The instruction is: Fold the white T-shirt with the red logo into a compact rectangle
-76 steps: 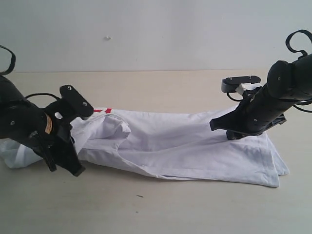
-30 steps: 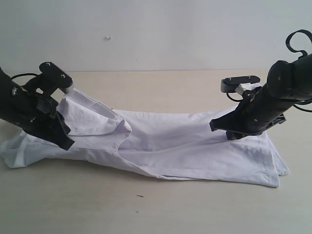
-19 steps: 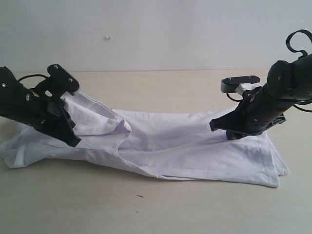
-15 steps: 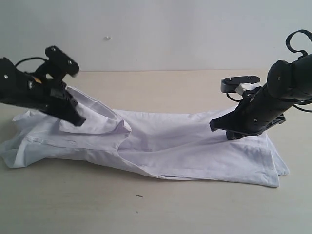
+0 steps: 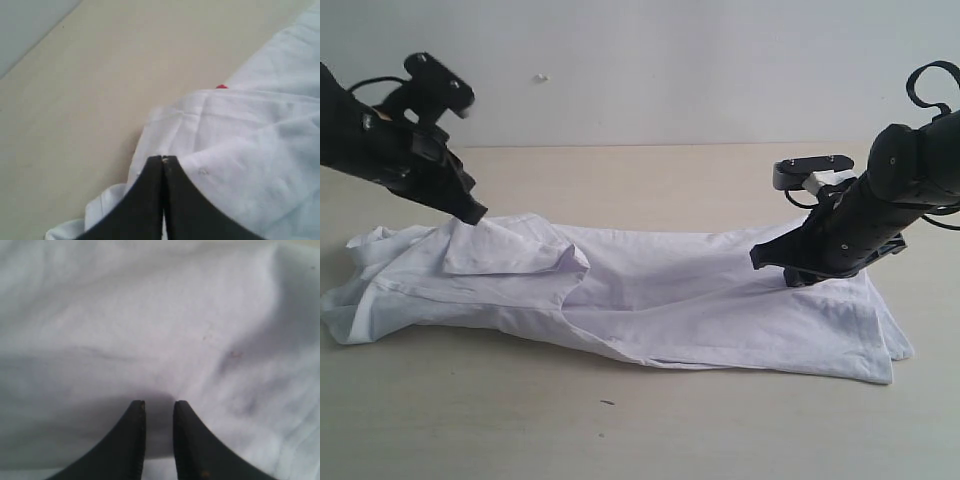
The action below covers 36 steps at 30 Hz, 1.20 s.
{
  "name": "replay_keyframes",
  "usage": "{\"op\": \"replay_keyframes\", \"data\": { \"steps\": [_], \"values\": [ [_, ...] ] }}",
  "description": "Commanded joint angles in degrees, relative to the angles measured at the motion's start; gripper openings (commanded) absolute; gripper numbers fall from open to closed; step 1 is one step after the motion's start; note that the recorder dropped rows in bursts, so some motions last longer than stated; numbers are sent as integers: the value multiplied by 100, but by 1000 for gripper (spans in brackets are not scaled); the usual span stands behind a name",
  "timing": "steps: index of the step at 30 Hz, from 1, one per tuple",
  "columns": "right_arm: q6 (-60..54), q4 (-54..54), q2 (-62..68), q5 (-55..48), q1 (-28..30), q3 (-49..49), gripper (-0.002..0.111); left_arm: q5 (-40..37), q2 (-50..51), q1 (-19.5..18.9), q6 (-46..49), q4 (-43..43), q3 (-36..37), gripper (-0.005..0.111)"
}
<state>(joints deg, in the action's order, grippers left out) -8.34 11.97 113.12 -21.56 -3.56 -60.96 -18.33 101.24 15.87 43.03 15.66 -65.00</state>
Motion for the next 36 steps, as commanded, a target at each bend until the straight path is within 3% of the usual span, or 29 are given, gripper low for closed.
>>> {"op": "replay_keyframes", "data": {
  "steps": [1, 4, 6, 9, 13, 19, 23, 28, 32, 36],
  "values": [
    [-64, -33, -42, 25, 25, 2, 22, -852, -680, 36, 70, 115, 93, 0],
    [-64, -33, -42, 25, 25, 2, 22, -1615, -845, 209, 291, -8, 402, 0],
    [-64, -33, -42, 12, 25, 2, 22, -1675, -845, 322, 306, -167, 701, 0],
    [-64, -21, -42, -84, 25, 2, 22, -1157, -712, 358, 20, -663, 1113, 0],
    [-64, -21, -42, -81, 25, 2, 22, -316, -463, 331, -861, -2213, 1531, 0],
    [-64, -21, -42, 4, 25, 2, 22, 666, -141, 576, -877, -3131, 1612, 0],
    [-64, -33, -42, 14, 25, 2, 22, 1476, 110, 576, -877, -3274, 1612, 0],
    [-64, -56, -42, 58, 25, 2, 22, 1743, 439, 576, -724, -3639, 1557, 0],
    [-64, -56, -42, 58, 25, 2, 22, 2245, 439, 533, -1055, -3085, 1096, 0],
    [-64, -56, -42, 84, 25, 2, 22, 2256, 439, 546, -1098, -2843, 792, 0]
  ]
}}
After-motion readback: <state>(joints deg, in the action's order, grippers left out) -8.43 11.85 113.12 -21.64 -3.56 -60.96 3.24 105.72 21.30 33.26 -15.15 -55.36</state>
